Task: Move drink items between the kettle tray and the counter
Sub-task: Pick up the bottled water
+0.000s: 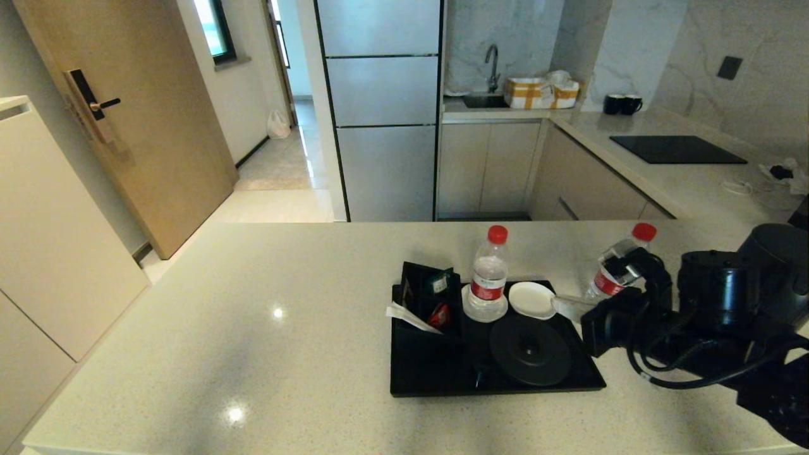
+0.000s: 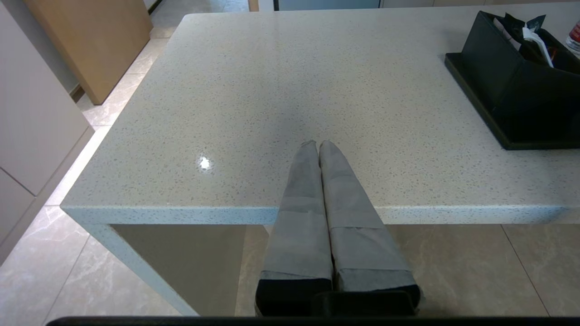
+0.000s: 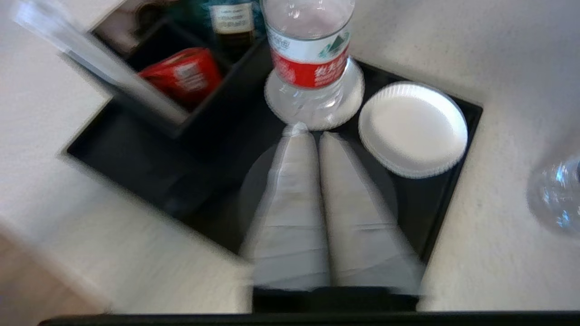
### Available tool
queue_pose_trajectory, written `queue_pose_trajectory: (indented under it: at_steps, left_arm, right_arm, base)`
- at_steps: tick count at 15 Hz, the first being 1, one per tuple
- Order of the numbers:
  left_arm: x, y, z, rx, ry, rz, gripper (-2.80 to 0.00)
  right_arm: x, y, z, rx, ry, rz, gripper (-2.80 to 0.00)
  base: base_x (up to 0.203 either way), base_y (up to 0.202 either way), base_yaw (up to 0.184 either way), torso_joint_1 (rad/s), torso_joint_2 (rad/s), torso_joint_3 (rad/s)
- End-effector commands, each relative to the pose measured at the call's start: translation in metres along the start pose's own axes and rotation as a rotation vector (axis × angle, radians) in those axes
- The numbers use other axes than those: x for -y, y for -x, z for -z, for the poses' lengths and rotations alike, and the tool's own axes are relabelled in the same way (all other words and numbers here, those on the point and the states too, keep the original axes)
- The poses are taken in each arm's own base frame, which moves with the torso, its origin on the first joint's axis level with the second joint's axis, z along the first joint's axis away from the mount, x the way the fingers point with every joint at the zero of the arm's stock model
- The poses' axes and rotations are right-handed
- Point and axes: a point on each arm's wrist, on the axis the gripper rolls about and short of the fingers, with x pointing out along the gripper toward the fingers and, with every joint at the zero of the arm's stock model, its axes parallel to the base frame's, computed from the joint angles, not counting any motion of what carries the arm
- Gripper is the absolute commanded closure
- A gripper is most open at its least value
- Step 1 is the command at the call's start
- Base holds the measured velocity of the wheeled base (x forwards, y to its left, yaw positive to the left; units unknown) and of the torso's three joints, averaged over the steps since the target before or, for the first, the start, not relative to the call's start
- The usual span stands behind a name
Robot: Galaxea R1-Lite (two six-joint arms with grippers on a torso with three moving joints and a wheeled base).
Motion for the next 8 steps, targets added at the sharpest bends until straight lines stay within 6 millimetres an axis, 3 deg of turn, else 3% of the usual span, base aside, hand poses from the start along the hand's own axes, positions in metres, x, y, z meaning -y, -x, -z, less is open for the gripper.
queue_pose_trajectory:
  at_steps: [1, 4, 8]
  left_arm:
    - [0.0, 0.0, 0.0, 0.0, 0.0, -0.002, 0.0]
    - [0.0, 0.0, 0.0, 0.0, 0.0, 0.0, 0.0]
    - [0.0, 0.0, 0.0, 0.0, 0.0, 0.0, 0.0]
  right_arm:
    - [-0.001, -0.038, 0.03, -0.073, -0.007, -0.004, -2.8]
    - [-0.012, -0.068, 0.034, 0.013, 0.025, -0.002, -2.8]
    - [-0.016, -0.074, 0.036, 0.041, 0.034, -0.005, -2.8]
  base:
    - [0.0, 0.0, 0.0, 0.0, 0.0, 0.0]
    - [0.0, 0.0, 0.0, 0.0, 0.0, 0.0]
    - [0.0, 0.0, 0.0, 0.0, 0.0, 0.0]
